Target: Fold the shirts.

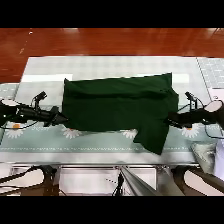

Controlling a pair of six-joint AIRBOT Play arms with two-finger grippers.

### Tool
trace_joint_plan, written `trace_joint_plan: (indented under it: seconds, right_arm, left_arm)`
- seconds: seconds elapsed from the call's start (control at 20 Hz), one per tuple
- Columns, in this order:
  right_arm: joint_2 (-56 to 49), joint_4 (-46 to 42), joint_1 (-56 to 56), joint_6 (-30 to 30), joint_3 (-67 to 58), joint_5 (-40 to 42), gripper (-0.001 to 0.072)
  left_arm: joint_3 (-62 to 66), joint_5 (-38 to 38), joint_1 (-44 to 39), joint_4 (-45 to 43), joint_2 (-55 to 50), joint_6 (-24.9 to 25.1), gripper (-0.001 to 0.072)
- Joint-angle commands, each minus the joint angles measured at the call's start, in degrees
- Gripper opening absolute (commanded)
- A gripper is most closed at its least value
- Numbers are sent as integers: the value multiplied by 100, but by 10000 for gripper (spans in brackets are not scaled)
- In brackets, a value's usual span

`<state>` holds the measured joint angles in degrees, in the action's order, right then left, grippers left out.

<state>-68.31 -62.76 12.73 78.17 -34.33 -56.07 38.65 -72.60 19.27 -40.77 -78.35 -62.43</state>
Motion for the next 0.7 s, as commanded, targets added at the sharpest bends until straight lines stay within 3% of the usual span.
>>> trace_joint_plan:
  seconds: [0.0, 0.2, 0.35, 0.5, 0.65]
  right_arm:
    - [-63, 179, -516, 197, 2, 656, 34]
    - [717, -439, -385, -4, -1016, 278, 33]
    - [772, -317, -479, -2, -1950, 940, 32]
    - [22, -166, -813, 63, -2699, 1646, 33]
    - [-1008, -101, -938, 275, -3451, 1934, 33]
  left_arm:
    - [66, -26, 7, 391, 4, 199, 19]
    - [1023, -490, 11, 398, 195, 389, 18]
    - [2009, -210, 2, 400, 409, 256, 18]
    - [2465, 695, -109, 393, 372, -92, 18]
    - [2485, 1788, -455, 396, 50, -131, 18]
